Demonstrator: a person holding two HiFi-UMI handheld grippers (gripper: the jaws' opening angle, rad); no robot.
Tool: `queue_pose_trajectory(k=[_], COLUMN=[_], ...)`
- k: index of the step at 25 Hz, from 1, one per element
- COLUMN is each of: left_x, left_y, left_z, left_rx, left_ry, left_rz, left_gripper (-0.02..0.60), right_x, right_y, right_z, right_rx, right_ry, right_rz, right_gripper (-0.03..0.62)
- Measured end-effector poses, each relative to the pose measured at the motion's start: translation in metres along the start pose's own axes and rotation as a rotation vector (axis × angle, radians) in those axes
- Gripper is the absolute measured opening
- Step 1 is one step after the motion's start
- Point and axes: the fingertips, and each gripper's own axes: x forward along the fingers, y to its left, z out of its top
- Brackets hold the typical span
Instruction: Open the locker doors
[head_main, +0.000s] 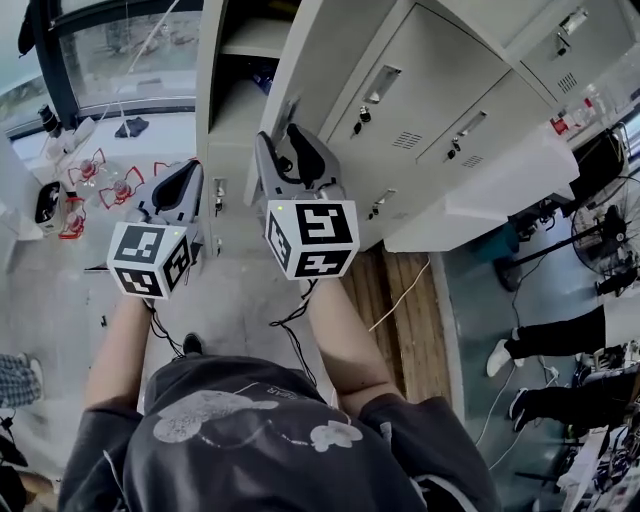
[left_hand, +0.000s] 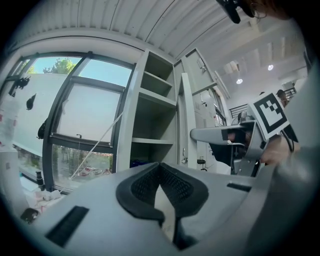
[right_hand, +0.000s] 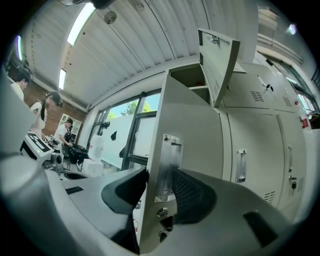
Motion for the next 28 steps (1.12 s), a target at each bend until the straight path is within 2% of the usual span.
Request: queue_pose_trajectory(k=[6, 12, 18, 28], left_x=[0.002, 0.0, -0.002, -0.012], left_y=[-0.028, -0.051, -0.074, -0.091], left_z=[-0.003, -0.005, -0.01, -0.011], left_rx=[-0.007, -0.02, -0.023, -0.01], left_ry=[0.0, 0.004, 0.015, 0.025], left_rz=[-0.017, -0.021, -0.033, -0.025], left_gripper=[0.009, 0.009, 0.009, 0.009], right_x=[-0.034, -0.064, -0.085, -0.108], right_y=[-0.017, -0.035, -0.055, -0.083], right_z=[0.0, -0.001, -0.003, -0.008], right_rx=[-0.007, -0.022, -0.01, 0.011], right_ry=[-0.006, -0.014, -0.012, -0.031], right_rz=[-0.018, -0.049, -0.066, -0.091], right_gripper=[0.16, 0.106, 0.091, 0.086])
